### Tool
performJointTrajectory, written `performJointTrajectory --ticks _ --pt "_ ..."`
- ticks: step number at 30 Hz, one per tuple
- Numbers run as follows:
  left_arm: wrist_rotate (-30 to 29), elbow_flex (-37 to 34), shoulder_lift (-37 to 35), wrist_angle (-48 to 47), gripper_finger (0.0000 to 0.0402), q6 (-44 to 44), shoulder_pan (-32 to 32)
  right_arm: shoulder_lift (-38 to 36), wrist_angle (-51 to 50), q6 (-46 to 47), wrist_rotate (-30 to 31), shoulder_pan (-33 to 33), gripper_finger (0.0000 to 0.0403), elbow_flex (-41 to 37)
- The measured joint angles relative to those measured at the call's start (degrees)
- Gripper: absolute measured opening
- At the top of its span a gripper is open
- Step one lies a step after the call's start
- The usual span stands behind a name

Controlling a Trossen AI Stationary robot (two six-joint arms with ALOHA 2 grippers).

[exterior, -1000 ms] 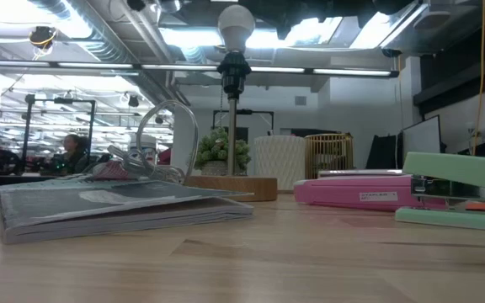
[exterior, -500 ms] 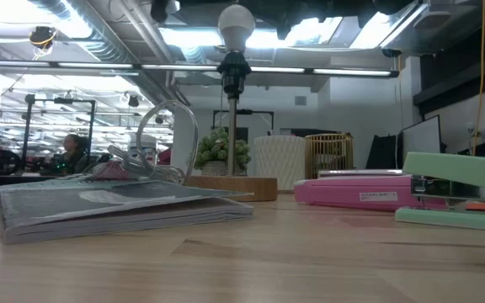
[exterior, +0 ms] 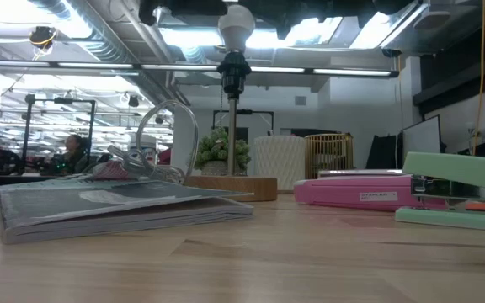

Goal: Screw lightbulb
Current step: Insert the lightbulb into the lamp

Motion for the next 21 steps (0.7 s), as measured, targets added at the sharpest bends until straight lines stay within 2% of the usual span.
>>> performJointTrajectory --ticks 7,14,21 --pt "0.0 0.0 0.0 0.0 0.0001 0.8 1.8 0.0 0.0 0.0 -0.7 -0.1 0.0044 0.0" --pt "-4.6 0.0 0.0 0.0 0.0001 0.9 1.8 0.0 -0.1 0.0 -0.9 -0.1 0.0044 0.0" --pt "-6.4 0.0 0.0 0.0 0.0001 2.9 3.3 0.0 -0.1 0.0 -1.5 0.0 0.0044 0.0"
